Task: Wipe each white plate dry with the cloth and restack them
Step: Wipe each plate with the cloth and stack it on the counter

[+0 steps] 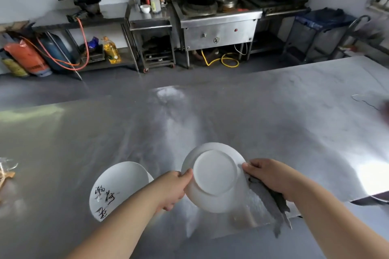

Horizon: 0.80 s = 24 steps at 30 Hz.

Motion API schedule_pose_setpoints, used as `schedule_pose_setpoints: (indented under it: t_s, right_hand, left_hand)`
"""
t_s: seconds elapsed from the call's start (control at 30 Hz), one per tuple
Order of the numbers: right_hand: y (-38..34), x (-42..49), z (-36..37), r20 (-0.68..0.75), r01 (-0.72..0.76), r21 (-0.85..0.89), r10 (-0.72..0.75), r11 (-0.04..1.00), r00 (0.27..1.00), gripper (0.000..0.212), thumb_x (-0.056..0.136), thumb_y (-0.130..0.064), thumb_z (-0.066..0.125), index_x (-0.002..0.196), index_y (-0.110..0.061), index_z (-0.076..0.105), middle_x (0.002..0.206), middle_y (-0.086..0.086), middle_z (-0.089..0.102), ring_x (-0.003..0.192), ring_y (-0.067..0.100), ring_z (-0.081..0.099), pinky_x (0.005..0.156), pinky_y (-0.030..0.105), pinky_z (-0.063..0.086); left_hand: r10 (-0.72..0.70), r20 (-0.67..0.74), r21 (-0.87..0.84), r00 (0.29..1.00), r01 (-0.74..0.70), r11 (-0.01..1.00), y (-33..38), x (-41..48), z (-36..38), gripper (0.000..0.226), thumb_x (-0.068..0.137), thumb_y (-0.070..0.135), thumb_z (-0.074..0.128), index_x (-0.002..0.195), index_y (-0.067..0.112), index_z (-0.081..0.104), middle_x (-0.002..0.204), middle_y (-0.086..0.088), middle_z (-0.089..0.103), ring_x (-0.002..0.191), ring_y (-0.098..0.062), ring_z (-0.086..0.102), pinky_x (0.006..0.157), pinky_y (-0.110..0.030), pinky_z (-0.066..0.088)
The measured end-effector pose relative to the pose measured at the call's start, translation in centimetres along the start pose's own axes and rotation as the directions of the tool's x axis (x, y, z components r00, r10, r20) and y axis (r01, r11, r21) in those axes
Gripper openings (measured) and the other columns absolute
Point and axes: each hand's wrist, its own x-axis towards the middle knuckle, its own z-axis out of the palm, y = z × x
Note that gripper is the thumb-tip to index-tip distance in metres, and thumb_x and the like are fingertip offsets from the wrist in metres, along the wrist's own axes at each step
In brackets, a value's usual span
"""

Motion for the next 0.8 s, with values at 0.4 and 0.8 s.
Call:
schedule_pose_setpoints:
  t_s: [0.4, 0.8]
  right_hand:
    - [6.6, 5.7, 1.8, -0.123, -0.004, 0.389, 0.056, 0.921, 0.991, 0.006, 0.096, -0.035, 0.067, 0.099, -0.035, 0.072, 0.094, 0.001, 0.076, 0.092, 0.023, 0.072, 0.090, 0.047, 0.057]
    - [9.4, 11.3, 6.1, -0.127, -0.036, -0.100, 0.023, 0.994, 0.992, 0.016, 0.086, -0.037, 0.067, 0.095, -0.030, 0.056, 0.082, -0.014, 0.062, 0.073, 0.001, 0.055, 0.057, 0.025, 0.041]
  left_hand:
    - [0.068, -0.192, -0.397, 0.979, -0.141, 0.907, 0.6, 8.3, 4.8, 0.003, 0.104, 0.015, 0.058, 0.101, 0.016, 0.058, 0.090, -0.008, 0.065, 0.055, -0.018, 0.055, 0.044, -0.027, 0.042]
    - [0.177, -0.522, 0.252, 0.835, -0.047, 0.967, -3.2, 12.4, 7.7, 0.008, 0.098, 0.028, 0.061, 0.104, 0.032, 0.061, 0.085, 0.014, 0.064, 0.074, -0.004, 0.058, 0.056, -0.023, 0.038]
